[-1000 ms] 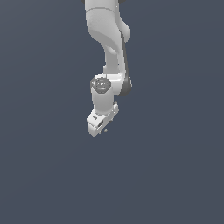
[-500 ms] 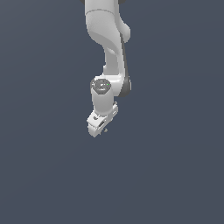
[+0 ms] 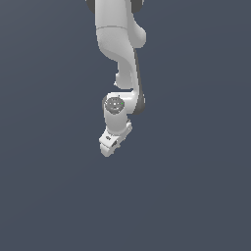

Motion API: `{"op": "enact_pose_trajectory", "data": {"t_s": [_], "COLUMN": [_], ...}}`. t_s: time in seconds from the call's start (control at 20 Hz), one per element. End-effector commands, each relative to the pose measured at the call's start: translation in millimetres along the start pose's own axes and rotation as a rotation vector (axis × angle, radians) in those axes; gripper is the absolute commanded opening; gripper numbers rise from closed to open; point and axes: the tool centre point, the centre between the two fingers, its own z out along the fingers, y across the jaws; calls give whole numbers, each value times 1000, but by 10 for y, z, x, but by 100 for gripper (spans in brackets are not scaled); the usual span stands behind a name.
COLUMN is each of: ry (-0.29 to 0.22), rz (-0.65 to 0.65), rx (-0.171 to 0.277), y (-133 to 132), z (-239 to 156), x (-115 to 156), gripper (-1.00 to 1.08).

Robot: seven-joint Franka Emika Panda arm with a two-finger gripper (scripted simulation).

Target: Pick up the object and move it to a goal position.

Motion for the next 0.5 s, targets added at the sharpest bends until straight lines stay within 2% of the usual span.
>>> {"op": "enact_pose_trajectory", "data": {"t_s": [0.0, 0.15, 0.2, 0.45], "ry": [1, 1, 1, 1], "rz": [0, 0, 0, 0], "rx": [-1, -1, -1, -1], "y": [6, 10, 10, 10], "z": [69, 92, 92, 92], "x": [2, 4, 4, 4], "gripper": [100, 100, -100, -100]}}
